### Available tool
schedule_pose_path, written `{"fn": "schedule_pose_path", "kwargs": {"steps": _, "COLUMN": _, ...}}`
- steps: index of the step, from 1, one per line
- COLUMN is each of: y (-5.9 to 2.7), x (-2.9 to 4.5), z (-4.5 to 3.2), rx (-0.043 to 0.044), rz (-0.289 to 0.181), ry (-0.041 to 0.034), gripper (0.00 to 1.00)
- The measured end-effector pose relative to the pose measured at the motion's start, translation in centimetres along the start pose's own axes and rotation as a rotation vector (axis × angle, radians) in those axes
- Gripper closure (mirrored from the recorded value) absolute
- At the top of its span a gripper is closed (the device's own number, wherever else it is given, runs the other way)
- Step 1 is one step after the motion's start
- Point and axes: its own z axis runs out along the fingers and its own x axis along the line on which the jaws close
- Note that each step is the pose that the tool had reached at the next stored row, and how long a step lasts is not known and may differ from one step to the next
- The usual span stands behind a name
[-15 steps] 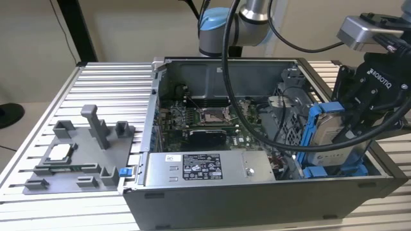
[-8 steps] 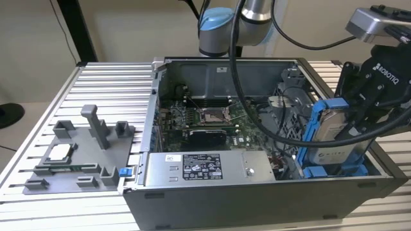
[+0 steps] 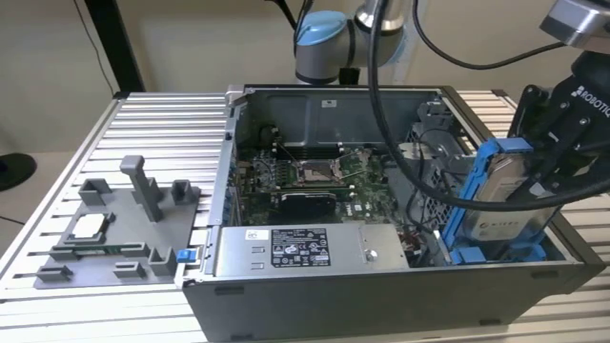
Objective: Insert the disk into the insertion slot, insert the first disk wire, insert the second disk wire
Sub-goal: 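Insert the disk into the insertion slot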
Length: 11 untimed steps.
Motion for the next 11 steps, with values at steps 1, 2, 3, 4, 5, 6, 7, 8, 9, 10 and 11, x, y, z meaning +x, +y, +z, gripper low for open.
{"fn": "schedule_pose_path", "kwargs": {"steps": 1, "y": -0.09, "x": -0.01, "z": -0.07, "rx": -0.0086, "rz": 0.0, "ry": -0.0004, "gripper": 1.0}}
{"fn": "schedule_pose_path", "kwargs": {"steps": 2, "y": -0.13, "x": -0.01, "z": -0.11, "rx": -0.0189, "rz": 0.0, "ry": -0.001, "gripper": 1.0}}
{"fn": "schedule_pose_path", "kwargs": {"steps": 3, "y": -0.16, "x": -0.02, "z": -0.13, "rx": -0.031, "rz": -0.001, "ry": -0.0015, "gripper": 1.0}}
{"fn": "schedule_pose_path", "kwargs": {"steps": 4, "y": -0.2, "x": -0.02, "z": -0.14, "rx": -0.043, "rz": -0.001, "ry": -0.0025, "gripper": 1.0}}
{"fn": "schedule_pose_path", "kwargs": {"steps": 5, "y": -0.24, "x": -0.02, "z": -0.16, "rx": -0.0563, "rz": -0.001, "ry": -0.0031, "gripper": 1.0}}
{"fn": "schedule_pose_path", "kwargs": {"steps": 6, "y": -0.33, "x": -0.02, "z": -0.17, "rx": -0.0669, "rz": -0.002, "ry": -0.0039, "gripper": 1.0}}
{"fn": "schedule_pose_path", "kwargs": {"steps": 7, "y": -0.45, "x": -0.03, "z": -0.19, "rx": -0.0758, "rz": -0.002, "ry": -0.0059, "gripper": 1.0}}
{"fn": "schedule_pose_path", "kwargs": {"steps": 8, "y": -0.56, "x": -0.04, "z": -0.22, "rx": -0.0859, "rz": -0.003, "ry": -0.0089, "gripper": 1.0}}
{"fn": "schedule_pose_path", "kwargs": {"steps": 9, "y": -0.72, "x": -0.06, "z": -0.26, "rx": -0.0937, "rz": -0.004, "ry": -0.0135, "gripper": 1.0}}
{"fn": "schedule_pose_path", "kwargs": {"steps": 10, "y": -0.98, "x": -0.06, "z": -0.31, "rx": -0.0969, "rz": -0.005, "ry": -0.0182, "gripper": 1.0}}
{"fn": "schedule_pose_path", "kwargs": {"steps": 11, "y": -1.28, "x": -0.07, "z": -0.37, "rx": -0.0988, "rz": -0.006, "ry": -0.0214, "gripper": 1.0}}
